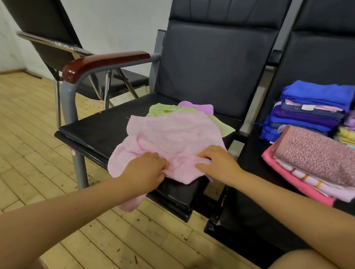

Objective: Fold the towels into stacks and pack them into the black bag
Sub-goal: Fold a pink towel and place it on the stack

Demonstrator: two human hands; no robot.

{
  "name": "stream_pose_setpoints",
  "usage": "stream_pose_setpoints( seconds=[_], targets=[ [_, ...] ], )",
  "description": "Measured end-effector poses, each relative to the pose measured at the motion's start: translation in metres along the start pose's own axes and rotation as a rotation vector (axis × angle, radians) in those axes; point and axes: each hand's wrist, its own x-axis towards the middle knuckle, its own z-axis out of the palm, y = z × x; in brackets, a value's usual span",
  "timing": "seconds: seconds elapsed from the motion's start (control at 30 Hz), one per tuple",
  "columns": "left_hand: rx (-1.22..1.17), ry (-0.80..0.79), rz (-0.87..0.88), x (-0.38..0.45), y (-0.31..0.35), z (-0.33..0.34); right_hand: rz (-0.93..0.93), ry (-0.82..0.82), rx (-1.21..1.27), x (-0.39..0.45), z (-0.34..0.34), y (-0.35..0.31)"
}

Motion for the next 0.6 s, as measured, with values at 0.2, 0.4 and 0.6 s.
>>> stream_pose_setpoints(
  seconds=[0.2,0.4,0.6],
  targets=[
    [-0.503,-0.14,-0.172,0.001,-0.018,-0.023,-0.064,-0.077,0.074,-0.002,-0.009,0.002],
    [-0.774,-0.059,-0.348,0.0,-0.016,-0.038,0.082,-0.025,0.32,-0.005,-0.014,-0.003],
    [-0.58,0.145,-0.258,0.012,-0.01,-0.042,0.015,-0.009,0.291,-0.008,-0.029,-0.009]
  ],
)
